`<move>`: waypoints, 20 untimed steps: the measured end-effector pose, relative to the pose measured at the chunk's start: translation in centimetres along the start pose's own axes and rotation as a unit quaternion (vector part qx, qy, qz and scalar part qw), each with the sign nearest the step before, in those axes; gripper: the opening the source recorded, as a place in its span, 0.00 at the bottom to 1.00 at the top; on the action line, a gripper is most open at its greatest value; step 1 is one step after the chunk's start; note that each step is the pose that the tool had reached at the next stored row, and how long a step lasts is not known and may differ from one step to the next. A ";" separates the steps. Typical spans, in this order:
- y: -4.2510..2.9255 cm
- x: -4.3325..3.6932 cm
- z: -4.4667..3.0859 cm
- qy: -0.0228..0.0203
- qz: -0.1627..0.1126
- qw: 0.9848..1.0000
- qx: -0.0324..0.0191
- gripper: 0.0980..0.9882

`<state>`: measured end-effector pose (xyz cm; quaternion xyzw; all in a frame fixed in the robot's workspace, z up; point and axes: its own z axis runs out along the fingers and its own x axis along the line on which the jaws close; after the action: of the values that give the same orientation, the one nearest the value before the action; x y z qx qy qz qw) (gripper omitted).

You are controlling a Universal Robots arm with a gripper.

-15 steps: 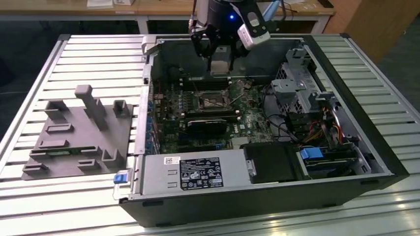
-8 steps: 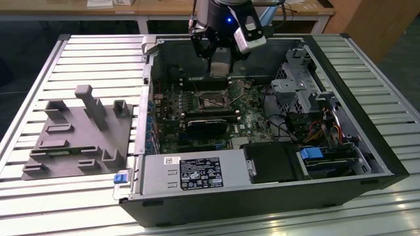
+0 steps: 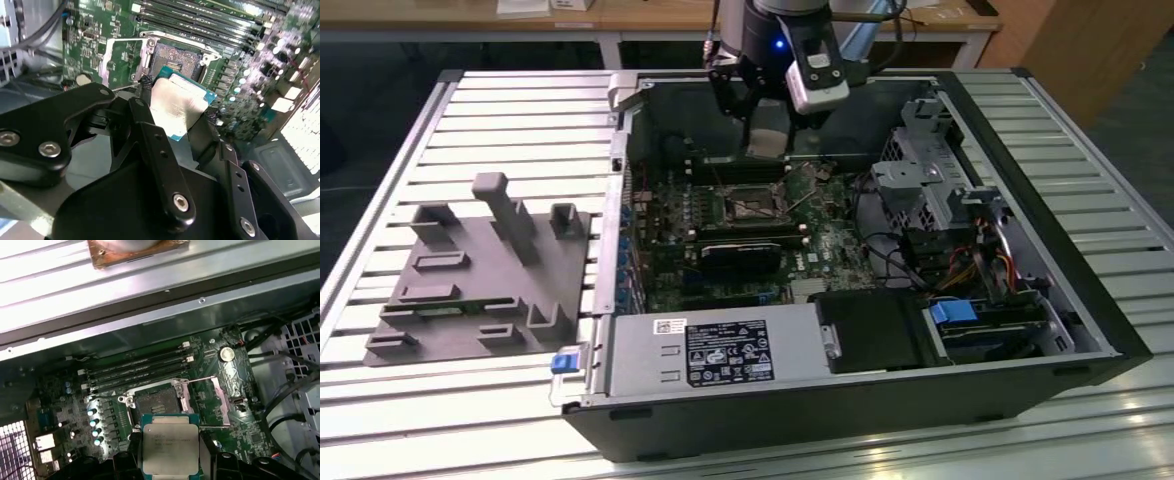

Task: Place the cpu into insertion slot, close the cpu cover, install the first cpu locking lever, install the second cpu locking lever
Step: 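Place the cpu into insertion slot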

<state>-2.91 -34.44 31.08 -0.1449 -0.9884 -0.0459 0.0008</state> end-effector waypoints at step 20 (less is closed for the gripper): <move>-0.06 -0.01 0.66 -0.016 0.180 0.983 -0.003 0.49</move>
<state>-2.91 -34.43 30.41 -0.3216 -0.9458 -0.0453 -0.0076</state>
